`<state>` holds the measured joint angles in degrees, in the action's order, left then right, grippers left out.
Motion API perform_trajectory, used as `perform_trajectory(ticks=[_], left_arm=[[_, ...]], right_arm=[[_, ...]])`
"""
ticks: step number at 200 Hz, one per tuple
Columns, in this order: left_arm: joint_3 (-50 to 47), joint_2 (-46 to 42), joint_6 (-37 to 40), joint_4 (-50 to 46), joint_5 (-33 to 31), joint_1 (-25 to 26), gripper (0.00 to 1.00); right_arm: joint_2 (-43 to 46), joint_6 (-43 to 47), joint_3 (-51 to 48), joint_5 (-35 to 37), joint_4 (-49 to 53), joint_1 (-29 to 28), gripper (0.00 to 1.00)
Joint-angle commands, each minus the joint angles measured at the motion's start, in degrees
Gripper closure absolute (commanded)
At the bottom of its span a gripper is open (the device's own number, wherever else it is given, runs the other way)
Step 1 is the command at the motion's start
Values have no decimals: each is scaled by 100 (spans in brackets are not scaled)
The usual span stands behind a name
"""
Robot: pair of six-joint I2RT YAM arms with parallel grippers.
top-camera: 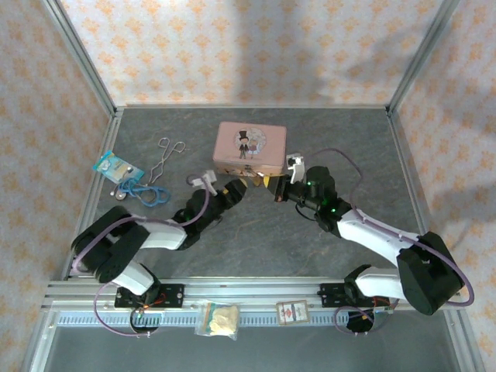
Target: Unlock the padlock with the key
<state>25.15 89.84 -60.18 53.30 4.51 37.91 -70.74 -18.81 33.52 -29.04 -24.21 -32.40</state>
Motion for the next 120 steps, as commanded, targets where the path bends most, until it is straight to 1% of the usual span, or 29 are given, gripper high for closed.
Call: perform_trajectory(ticks=[1,15,28,65,87,101,111,120], left_arm=[[522,639,-303,79,-449,209,31],[785,1055,-461,166,-567,285,35],[1011,1307,-440,144,-737,367,38],[1524,1689,-363,-543,-1437,449,38],[1818,1912,-246,-676,-1614,448,39],[2083,2242,-180,-925,-1739,445,40],[2247,2356,-161,-1093,-1863,446,42],[2362,2458,-154,-1206,-1950,452,46]], right_arm=[[131,202,107,835,447,31,100],[153,180,75,1065,597,33,100],[198,149,-4,1154,667,77,100],[280,97,-223,1166,713,161,100],[517,59,-342,1146,615,181,100],[560,75,-354,1139,610,186,100],[601,83,-355,1137,625,198,100],[643,101,-357,1137,636,199,100]])
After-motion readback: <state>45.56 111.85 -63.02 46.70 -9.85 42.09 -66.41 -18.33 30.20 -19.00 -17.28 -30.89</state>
